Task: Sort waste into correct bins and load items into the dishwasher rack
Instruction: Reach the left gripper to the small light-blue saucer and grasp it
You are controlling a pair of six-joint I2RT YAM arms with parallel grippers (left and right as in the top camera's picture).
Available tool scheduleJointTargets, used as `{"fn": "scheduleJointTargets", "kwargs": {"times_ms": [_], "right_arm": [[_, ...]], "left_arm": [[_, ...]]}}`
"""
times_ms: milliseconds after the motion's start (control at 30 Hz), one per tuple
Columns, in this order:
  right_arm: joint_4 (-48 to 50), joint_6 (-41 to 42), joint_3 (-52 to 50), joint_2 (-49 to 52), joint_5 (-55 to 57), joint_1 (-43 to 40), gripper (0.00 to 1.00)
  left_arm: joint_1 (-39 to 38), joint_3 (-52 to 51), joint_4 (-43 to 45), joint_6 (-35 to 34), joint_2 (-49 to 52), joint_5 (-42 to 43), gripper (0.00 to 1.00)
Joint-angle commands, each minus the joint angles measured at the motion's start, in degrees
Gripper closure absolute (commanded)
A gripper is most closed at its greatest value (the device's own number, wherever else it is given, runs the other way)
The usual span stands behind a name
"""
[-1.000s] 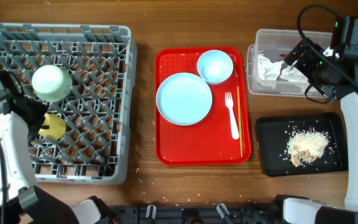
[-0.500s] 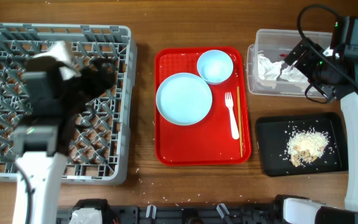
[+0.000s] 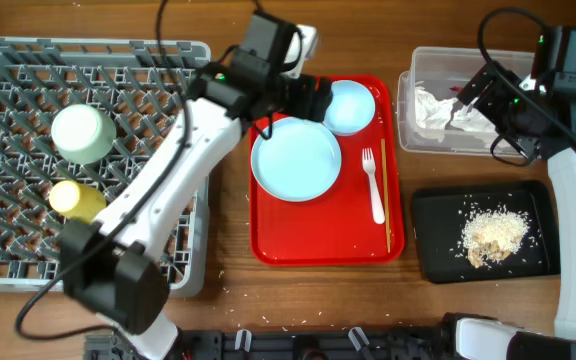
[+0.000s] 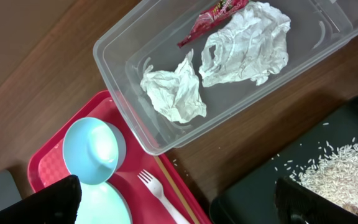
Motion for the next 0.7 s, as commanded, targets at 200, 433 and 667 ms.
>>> {"fn": "scheduleJointTargets", "kwargs": {"times_ms": [200,433,667], "right_arm": [[0.04,0.79,0.76,0.28,0.94,-0.07,0.00],[0.04,0.76,0.76,0.28,0.94,-0.07,0.00],[0.04,0.76,0.76,0.28,0.94,-0.07,0.00]], "left_arm": [[-10.75,0.81,18.51,19.69,17.11,-2.08,0.16],[-13.29,0.46,23.96,20.85,22.43,-3.76,0.17],[-12.22,0.17,23.28,20.83,24.50,-3.78,0.25]]}}
